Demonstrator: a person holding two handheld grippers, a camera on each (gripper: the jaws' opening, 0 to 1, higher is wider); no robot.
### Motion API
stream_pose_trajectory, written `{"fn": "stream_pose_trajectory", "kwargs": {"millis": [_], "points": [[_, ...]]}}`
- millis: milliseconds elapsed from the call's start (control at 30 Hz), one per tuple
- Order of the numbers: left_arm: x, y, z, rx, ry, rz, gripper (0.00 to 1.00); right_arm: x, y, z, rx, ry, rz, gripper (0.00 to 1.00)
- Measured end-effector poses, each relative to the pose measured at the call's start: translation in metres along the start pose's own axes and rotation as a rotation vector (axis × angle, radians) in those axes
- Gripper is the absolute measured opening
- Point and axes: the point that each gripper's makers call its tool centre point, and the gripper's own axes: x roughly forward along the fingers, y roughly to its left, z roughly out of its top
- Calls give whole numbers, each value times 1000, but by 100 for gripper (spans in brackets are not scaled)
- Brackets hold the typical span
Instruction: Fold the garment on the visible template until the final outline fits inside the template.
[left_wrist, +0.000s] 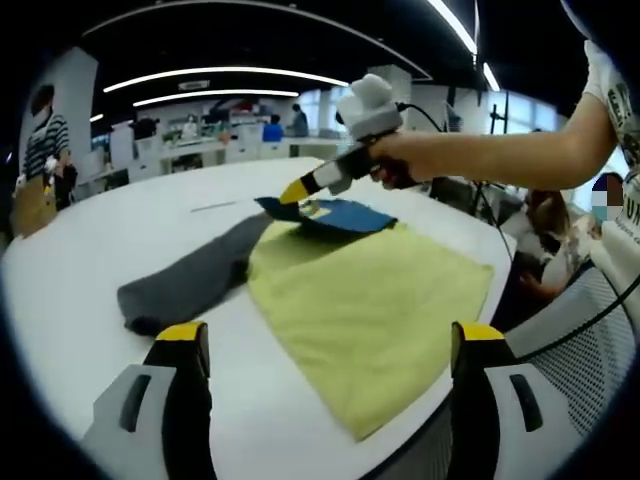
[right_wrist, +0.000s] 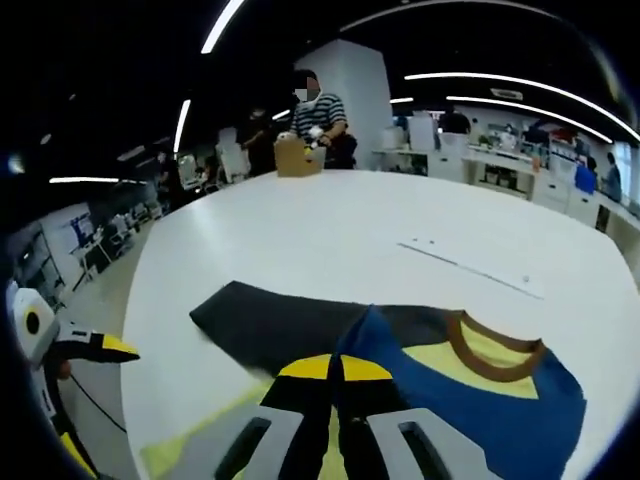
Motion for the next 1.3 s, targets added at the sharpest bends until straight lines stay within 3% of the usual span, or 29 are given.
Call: {"fn": "stream_pose_trajectory", "kwargs": {"millis": [133,500,900,1300], "points": [[0,1,1,0,-2,3,97,10,3,-15,-27,34,7,0],[0,-1,0,-3,2,6,98,19,15,-29,67,34,57,0],[0,3,3,13,0,17,99,-8,-27,-38,31,44,-41,44],[2,0,8,28,-5,17,99,-49,-76,-50,86,28,-111,72]]}}
